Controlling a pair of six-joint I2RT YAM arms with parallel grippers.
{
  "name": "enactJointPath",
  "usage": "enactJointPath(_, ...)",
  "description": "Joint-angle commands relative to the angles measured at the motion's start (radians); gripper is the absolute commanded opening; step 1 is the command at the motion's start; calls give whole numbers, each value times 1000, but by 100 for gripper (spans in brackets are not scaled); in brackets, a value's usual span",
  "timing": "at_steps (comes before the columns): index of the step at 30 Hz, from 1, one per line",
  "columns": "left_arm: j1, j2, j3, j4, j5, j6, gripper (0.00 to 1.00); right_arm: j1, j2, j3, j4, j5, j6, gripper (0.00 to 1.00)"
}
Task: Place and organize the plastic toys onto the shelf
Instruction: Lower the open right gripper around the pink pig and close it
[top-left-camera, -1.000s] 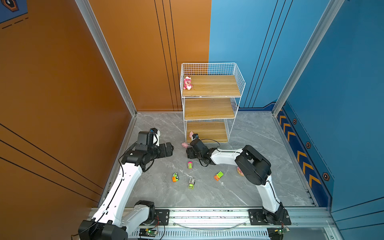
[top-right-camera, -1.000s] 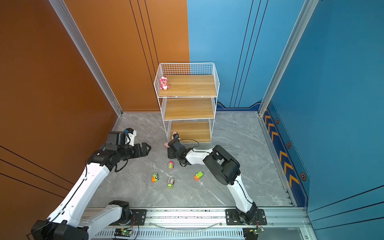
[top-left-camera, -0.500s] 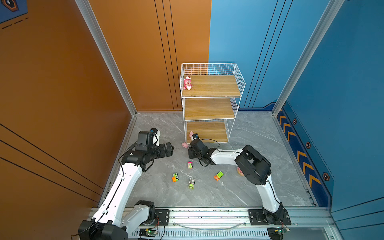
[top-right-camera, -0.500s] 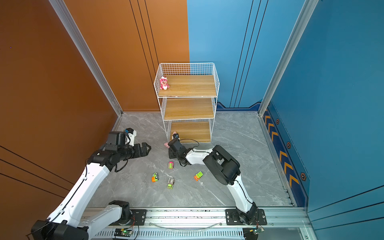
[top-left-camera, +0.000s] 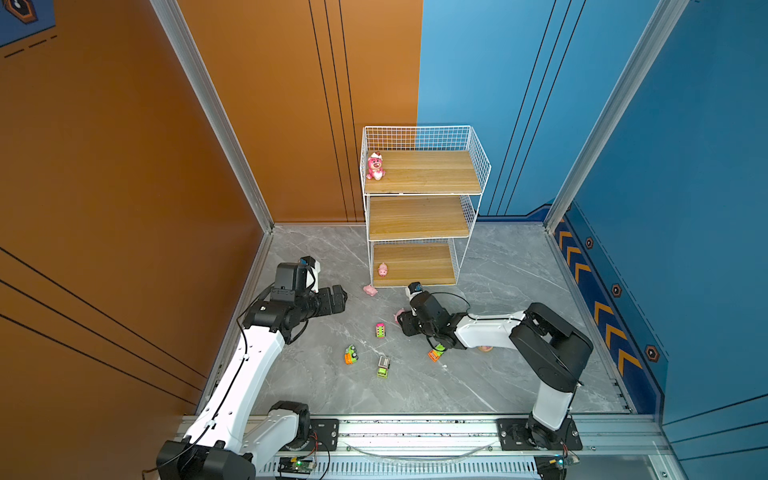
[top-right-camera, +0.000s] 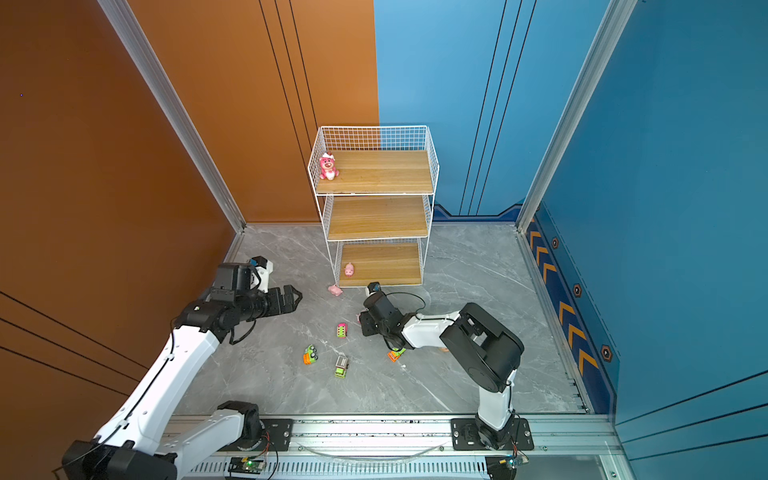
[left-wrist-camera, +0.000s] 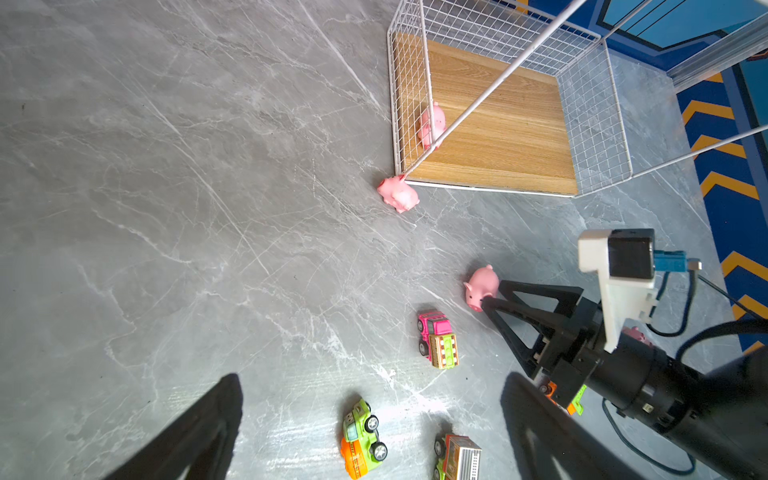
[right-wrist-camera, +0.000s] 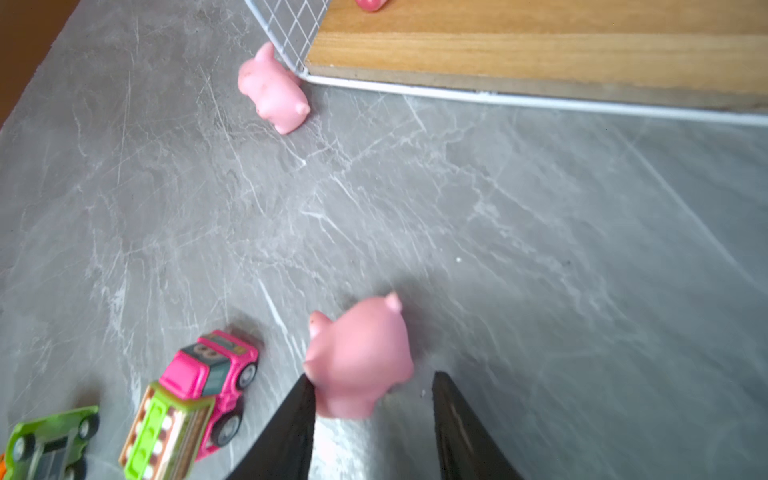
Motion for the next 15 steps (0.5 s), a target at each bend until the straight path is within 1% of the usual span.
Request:
enactJointPath(1,-6,0,-14,7,6,-3,98,-18,-51,-77,-18,3,-57,51)
enactJointPath(4,-10,1,-14,7,2,-1,98,-33,-110,-110,-39,18,-72,53)
enactJointPath(9,-15,4,-16,7,-7,0,98,-33,-160,-86,-116,46,-82,53)
enactJointPath(13,-17,2,-15,7,-12,0,98,-9,-167,-32,-191,117,-27,55)
enactJointPath(15,-19,3,-15,7,-15,1,98,26,-166,-8,-219,188,31,58)
